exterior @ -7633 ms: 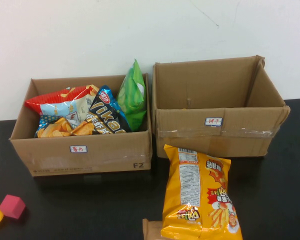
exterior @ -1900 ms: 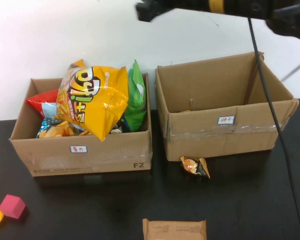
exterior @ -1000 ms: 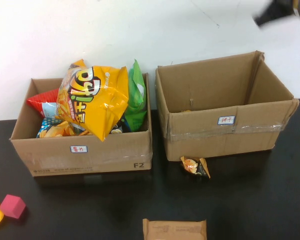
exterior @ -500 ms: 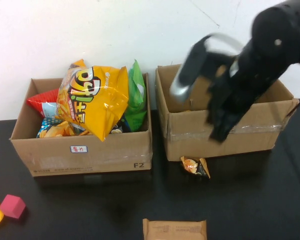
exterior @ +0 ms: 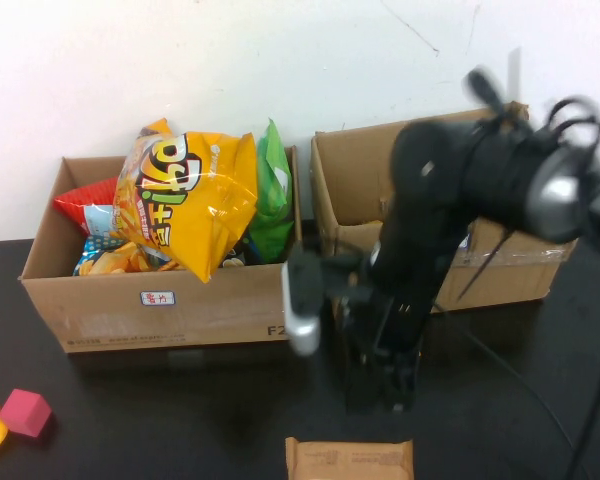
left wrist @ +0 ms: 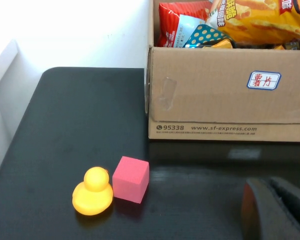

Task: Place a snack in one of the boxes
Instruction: Pick up the biscuit

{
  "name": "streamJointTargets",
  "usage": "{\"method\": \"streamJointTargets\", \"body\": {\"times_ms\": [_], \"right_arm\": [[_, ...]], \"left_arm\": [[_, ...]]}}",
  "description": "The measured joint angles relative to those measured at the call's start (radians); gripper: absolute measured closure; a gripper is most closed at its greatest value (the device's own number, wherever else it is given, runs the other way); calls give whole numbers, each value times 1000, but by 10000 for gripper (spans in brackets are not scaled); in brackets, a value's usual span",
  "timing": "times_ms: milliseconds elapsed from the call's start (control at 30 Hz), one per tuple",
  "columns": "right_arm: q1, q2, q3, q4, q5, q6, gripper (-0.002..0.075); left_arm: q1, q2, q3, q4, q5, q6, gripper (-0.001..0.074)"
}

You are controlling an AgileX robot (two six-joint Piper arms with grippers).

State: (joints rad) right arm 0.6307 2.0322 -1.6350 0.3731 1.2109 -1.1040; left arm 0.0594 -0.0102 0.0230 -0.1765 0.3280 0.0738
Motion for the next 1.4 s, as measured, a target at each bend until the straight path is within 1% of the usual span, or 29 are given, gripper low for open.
{"method": "streamJointTargets", "body": {"times_ms": [100, 167, 267, 333, 400, 567, 633, 733, 833, 1300, 1367, 1400], "right_arm": [[29, 52, 0, -49, -1, 20, 500], [59, 82, 0, -106, -4, 52, 369], [104, 118, 0, -177, -6, 72, 196], [122, 134, 0, -184, -28, 78, 127], [135, 142, 19, -184, -72, 80, 98], [160, 144, 139, -184, -236, 80, 82], [166, 144, 188, -184, -332, 84, 81], [173, 146, 220, -184, -468, 121, 81], [173, 155, 226, -191, -546, 148, 81], [171, 237, 222, -216, -614, 161, 83], [171, 238, 219, -216, -611, 161, 112], [171, 238, 219, -218, -606, 161, 151]], "left_arm": [[0, 0, 0, 0, 0, 0, 737], [0, 0, 0, 0, 0, 0, 737], [0, 0, 0, 0, 0, 0, 737], [0, 0, 0, 0, 0, 0, 737], [0, 0, 0, 0, 0, 0, 737], [0, 0, 0, 0, 0, 0, 737], [0, 0, 0, 0, 0, 0, 737], [0, 0, 0, 0, 0, 0, 737], [0, 0, 0, 0, 0, 0, 737], [0, 0, 0, 0, 0, 0, 738], [0, 0, 0, 0, 0, 0, 738], [0, 0, 0, 0, 0, 0, 738]]}}
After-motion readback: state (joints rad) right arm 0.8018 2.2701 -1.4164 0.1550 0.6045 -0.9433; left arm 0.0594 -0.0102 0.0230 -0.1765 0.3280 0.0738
